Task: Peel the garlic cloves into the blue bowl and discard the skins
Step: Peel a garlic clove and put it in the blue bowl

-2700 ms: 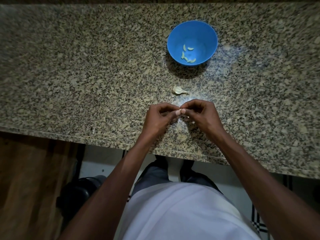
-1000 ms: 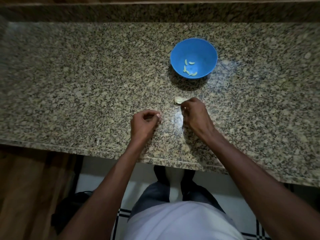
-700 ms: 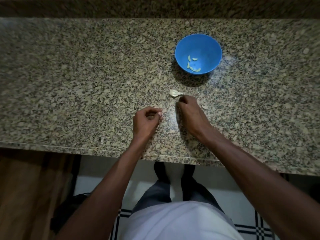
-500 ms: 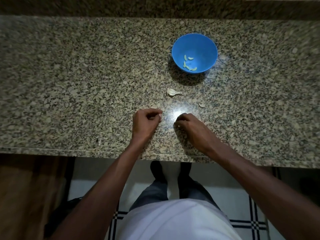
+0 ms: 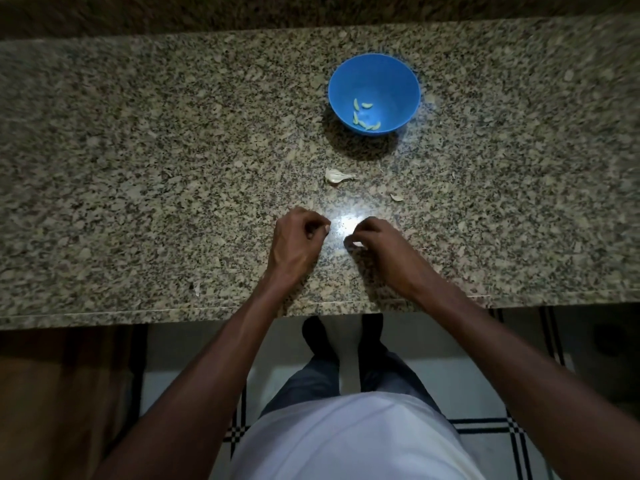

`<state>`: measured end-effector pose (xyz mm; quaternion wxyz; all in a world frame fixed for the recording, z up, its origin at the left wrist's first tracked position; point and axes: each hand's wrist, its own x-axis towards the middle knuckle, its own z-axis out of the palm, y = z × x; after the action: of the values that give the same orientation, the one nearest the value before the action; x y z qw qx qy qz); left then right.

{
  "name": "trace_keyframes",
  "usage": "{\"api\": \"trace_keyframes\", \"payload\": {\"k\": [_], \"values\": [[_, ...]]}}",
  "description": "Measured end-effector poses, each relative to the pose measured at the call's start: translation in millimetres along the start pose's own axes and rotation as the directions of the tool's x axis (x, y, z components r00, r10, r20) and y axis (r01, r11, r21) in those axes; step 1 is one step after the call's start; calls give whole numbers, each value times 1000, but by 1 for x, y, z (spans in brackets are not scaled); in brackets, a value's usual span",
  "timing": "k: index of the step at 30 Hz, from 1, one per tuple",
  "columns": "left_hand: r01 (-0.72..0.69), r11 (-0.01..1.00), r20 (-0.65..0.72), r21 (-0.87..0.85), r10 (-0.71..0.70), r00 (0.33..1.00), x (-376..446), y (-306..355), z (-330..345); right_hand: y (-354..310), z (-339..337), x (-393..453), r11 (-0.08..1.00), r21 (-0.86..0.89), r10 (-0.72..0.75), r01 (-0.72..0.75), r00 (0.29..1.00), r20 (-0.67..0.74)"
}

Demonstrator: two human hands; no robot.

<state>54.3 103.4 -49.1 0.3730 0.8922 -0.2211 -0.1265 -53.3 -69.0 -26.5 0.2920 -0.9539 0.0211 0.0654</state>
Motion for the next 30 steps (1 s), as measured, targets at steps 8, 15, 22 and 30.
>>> {"api": "trace_keyframes", "payload": {"k": [8, 15, 22, 30], "values": [[36, 997, -63, -70, -40, 997, -6, -5, -3, 9, -1, -22, 937, 126, 342, -324, 927, -156], [60, 991, -65, -122, -69, 995, -7, 1, -1, -28, 17, -7, 912, 283, 355, -296, 916, -186], [82, 990, -141, -114, -97, 985, -9, -9, -5, -12, 5, -10, 949, 82, 309, -305, 950, -37], [96, 983, -138, -154, -117, 984, -18, -12, -12, -39, 28, -13, 980, -196, -26, 23, 1000, -16]]}}
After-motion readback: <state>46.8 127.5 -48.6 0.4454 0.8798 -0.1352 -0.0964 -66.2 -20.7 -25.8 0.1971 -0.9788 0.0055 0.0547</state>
